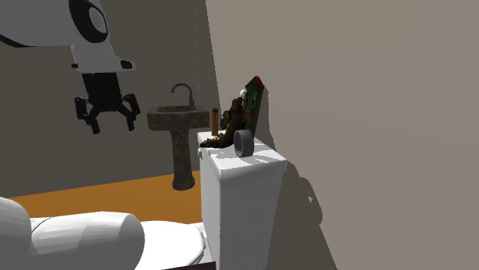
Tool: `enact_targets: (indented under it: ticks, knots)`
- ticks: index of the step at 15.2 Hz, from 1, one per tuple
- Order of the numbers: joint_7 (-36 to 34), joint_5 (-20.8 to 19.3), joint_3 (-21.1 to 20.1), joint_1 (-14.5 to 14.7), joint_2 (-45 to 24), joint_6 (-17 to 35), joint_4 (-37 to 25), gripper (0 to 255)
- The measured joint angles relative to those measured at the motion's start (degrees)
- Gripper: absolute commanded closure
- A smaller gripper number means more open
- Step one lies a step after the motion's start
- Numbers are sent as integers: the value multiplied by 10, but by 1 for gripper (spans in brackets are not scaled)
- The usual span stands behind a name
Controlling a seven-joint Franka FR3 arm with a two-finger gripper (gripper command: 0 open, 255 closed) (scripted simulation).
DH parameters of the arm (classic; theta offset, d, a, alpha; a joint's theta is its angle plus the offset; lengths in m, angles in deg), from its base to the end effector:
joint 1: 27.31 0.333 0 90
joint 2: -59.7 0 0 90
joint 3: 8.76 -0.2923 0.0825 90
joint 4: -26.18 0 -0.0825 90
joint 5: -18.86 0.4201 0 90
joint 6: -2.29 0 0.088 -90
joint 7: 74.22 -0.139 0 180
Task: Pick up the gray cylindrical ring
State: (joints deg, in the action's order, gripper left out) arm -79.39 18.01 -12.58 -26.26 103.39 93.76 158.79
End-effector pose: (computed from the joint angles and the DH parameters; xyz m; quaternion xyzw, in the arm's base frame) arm 0.3692 0.0329 0.5563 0.9992 -0.0113 0.0240 0.0286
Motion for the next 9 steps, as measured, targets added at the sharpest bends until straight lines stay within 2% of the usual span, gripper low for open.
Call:
enact_targets:
  ticks: [3, 9]
  knots:
    - [16, -8, 14, -5, -2, 6, 1, 0]
    - [101, -52, 93, -30, -14, 25, -4, 0]
